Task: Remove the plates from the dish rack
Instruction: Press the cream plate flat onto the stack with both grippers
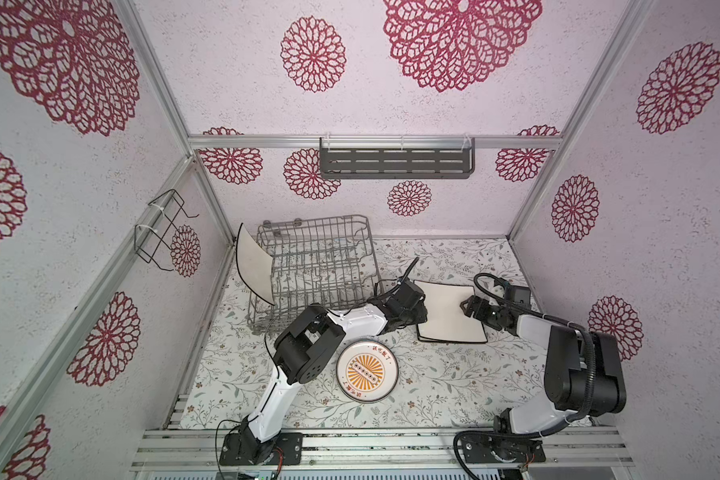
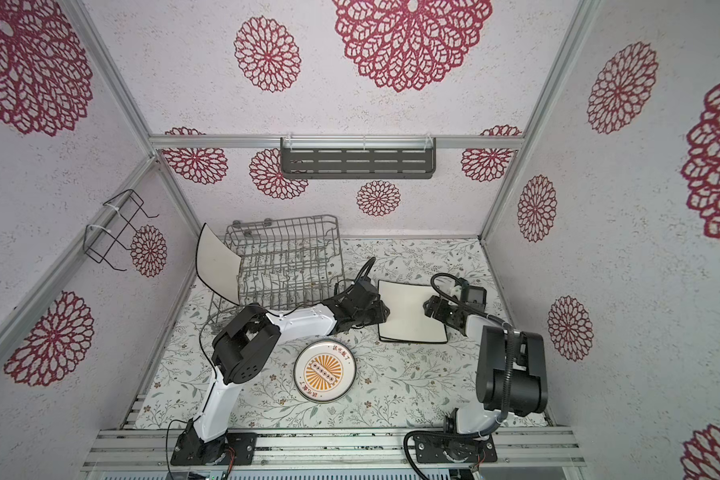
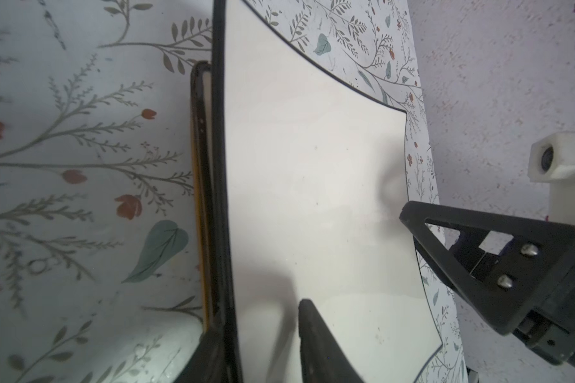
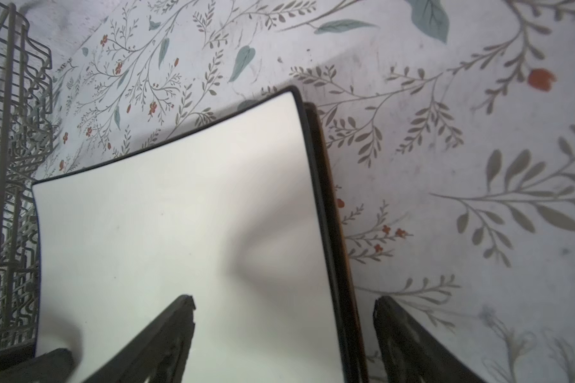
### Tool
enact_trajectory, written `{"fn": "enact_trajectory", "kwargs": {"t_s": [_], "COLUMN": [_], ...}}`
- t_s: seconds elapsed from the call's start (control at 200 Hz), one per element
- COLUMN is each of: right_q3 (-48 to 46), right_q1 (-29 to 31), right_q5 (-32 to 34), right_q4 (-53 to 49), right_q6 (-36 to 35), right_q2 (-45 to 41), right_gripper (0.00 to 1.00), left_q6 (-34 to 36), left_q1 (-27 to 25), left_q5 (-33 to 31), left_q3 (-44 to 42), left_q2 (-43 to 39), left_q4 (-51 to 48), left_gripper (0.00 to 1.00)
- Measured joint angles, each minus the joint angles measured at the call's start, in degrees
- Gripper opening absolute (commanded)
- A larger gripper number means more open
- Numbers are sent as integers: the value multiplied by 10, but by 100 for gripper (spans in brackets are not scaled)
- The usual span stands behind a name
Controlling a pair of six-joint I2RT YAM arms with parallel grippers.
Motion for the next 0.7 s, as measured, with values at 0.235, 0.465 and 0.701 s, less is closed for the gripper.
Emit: {"fn": "enact_trajectory", "kwargs": {"t_s": [0.235, 0.465, 0.701], "right_q3": [0, 0, 0], "right_q1": [0, 0, 0], "right_q5": [-3, -5, -5], "right_q4": [1, 1, 1], "right_q6": [0, 0, 0], "right_q2": [2, 5, 5], "right_gripper": [88, 88, 87], "left_q6": [20, 31, 39], "left_q1": [-1, -1, -1], "left_q5": [-19, -29, -30], "left_q3": [3, 11, 11], "left_q2": [-4, -4, -4], "left_q4": [-42, -61, -66], "left_gripper": [38, 38, 29]}}
